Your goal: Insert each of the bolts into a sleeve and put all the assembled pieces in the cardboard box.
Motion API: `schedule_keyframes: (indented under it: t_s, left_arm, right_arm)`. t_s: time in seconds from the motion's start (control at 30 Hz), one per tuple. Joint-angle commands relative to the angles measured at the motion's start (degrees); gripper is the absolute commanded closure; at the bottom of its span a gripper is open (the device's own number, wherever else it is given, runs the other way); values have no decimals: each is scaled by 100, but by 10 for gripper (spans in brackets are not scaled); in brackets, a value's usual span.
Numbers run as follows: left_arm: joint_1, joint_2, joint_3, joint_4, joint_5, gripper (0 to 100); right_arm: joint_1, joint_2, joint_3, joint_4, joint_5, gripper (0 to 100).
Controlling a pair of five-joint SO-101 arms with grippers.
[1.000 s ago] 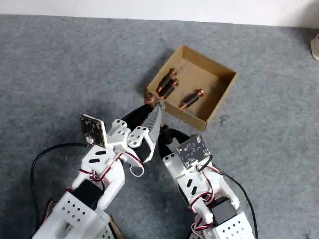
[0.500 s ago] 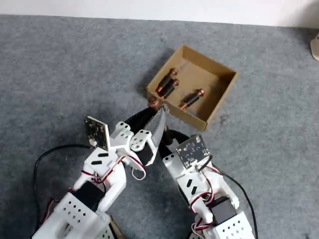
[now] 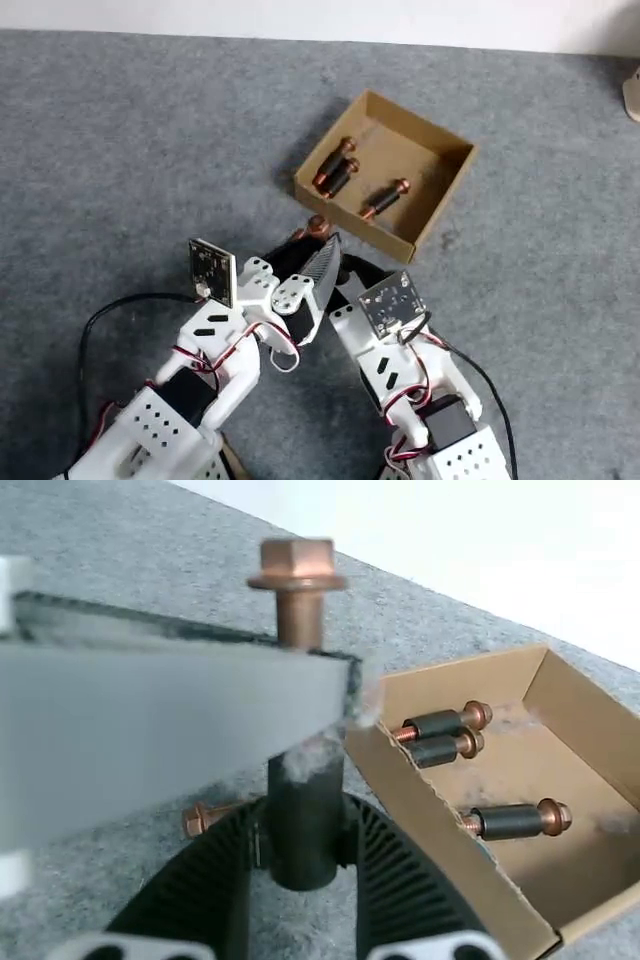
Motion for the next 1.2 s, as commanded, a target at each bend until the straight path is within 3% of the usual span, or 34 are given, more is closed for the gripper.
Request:
schedule_keyframes:
  t_s: [0.0,0.17,0.27,0.37,0.47,0.73,0.87,1.0,1.17]
  left_arm:
    - [40,22,-57,-9,-53,996]
    - [31,22,-31,-9,-352,970]
    - [31,22,22,53,-905,851]
    - [31,22,48,369,-914,735]
    - [-48,13,4,545,-932,684]
    - [-1754,22,-127,677,-932,718]
    - [-2580,-31,-92,1934,-914,746]
    - [-3046,-31,-92,2760,-905,756]
    - [-3310,-40,251,2796,-932,756]
  right_arm:
    - [242,-66,532,-154,-18,994]
    - [637,-66,251,-145,-747,994]
    - [796,-66,268,-163,-809,994]
    - [813,-66,268,-163,-809,994]
    - [813,-66,268,-163,-809,994]
    - [822,-13,286,-136,-809,994]
    - [822,-13,286,-136,-800,994]
    - [822,-4,233,-136,-510,994]
    - [831,-4,13,-145,-475,994]
